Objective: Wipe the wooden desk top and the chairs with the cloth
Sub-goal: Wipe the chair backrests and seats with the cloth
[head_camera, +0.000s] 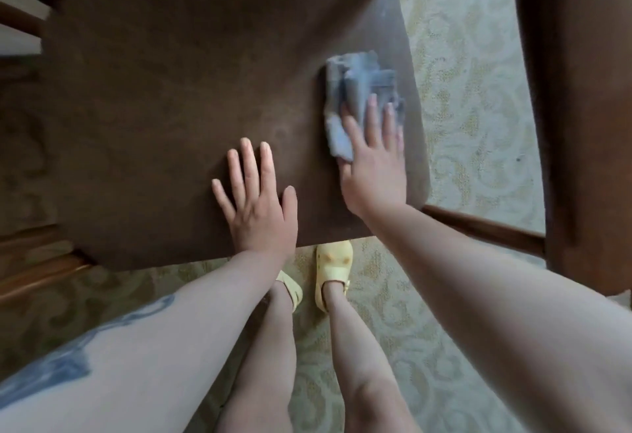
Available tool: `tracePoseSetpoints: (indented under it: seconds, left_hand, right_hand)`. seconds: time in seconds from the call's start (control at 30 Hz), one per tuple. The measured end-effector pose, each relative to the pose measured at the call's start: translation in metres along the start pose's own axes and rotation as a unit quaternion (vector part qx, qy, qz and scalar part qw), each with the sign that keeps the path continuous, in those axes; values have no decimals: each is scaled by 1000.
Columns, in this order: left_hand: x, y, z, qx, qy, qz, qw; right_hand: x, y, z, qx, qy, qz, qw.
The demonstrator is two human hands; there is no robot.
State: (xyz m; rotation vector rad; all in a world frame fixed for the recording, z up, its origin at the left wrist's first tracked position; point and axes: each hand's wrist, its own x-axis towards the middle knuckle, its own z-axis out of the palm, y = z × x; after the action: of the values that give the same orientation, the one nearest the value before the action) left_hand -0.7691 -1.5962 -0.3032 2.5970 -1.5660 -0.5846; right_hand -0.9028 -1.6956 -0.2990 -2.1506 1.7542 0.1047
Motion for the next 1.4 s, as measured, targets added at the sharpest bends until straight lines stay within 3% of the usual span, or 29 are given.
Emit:
tracePoseSetpoints:
  seconds: [0.07,0.1,0.13,0.2,0.27,0.33,0.37,0.43,0.47,0.53,0.57,0.63,0.7,0.73,0.77,0.83,0.9,0.93,0.97,1.03,1.1,1.13,1.17,1.2,1.23,1.3,1.33,1.37,1.4]
  left_hand:
    - [11,0,-4,-5,3,-11,1000]
    - [16,-1,-6,-10,6,-24,1000]
    - [19,-3,-7,-11,9,-32,999]
    - [24,-6,-9,-6,8,-29,1000]
    - [28,-11,-10,5,4,-20,1000]
    - [31,-18,-13,15,6,-18,1000]
    - [32,-21,-14,15,6,-18,1000]
    - [33,-28,-18,5,6,-34,999]
    - [34,-33,-19,-4,6,-44,999]
    - [30,-42,-20,-16,10,-55,998]
    - [26,-46,-20,-18,15,-56,998]
    - [18,-52,-20,-24,19,-60,998]
    - [10,-62,-21,-29,21,-80,996]
    - [9,-70,-23,-32,25,-98,994]
    - [8,-79,-26,-36,28,-117,992]
    - [6,-103,-31,-40,35,-151,987]
    - [4,-126,-36,-46,46,-188,980]
    - [3,-137,-37,-55,51,-205,976]
    - [1,-146,-38,-69,59,-220,971]
    - [-2,-159,-38,-119,91,-241,959]
    - [-5,-168,-39,-191,133,-259,937]
    - [-6,-170,-40,-221,149,-269,925]
    - [-7,-172,-42,-244,162,-273,916]
    - [-8,-172,-43,-261,172,-272,910]
    - [-9,-172,-44,-274,181,-268,906]
    - [-10,-169,-47,-300,189,-273,894]
    - [-10,-168,-49,-314,189,-283,886]
    - [-9,-167,-51,-328,188,-293,878]
    - [-9,-168,-51,-338,187,-301,872]
  right_hand:
    - [9,17,-9,30,30,168,985]
    - [1,13,-8,31,38,205,977]
    - [-13,3,-3,12,41,185,982]
    - [-35,-16,9,-10,12,16,1000]
    - [-18,-20,5,-22,-56,-181,982]
    - [30,-16,-7,-73,-68,-258,961]
    - [52,-11,-14,-89,-52,-203,974]
    - [83,-5,-24,-41,-9,38,998]
    - [85,-8,-25,-1,10,153,988]
    - [64,-35,-16,10,26,234,972]
    - [48,-53,-9,1,21,180,983]
    - [17,-88,8,-1,-19,-86,996]
    - [22,-108,12,-32,-98,-345,933]
    - [42,-112,9,-56,-113,-393,911]
    - [60,-112,8,-73,-103,-369,921]
    - [78,-100,4,-43,-31,-168,984]
    - [49,-100,11,-3,39,-2,999]
    - [21,-105,19,-17,49,-4,999]
    - [-10,-111,30,-34,32,-68,997]
    - [-58,-127,46,-55,-40,-295,953]
    - [-64,-150,51,-113,-132,-528,832]
    - [-48,-163,49,-165,-151,-608,762]
    - [-28,-174,49,-199,-152,-647,720]
    - [-9,-182,48,-211,-140,-636,729]
    - [5,-184,46,-197,-114,-574,786]
    - [7,-176,35,-128,-61,-362,921]
    - [-7,-171,32,-123,-51,-314,940]
    - [-27,-166,35,-141,-58,-337,929]
    - [-50,-166,39,-164,-87,-416,890]
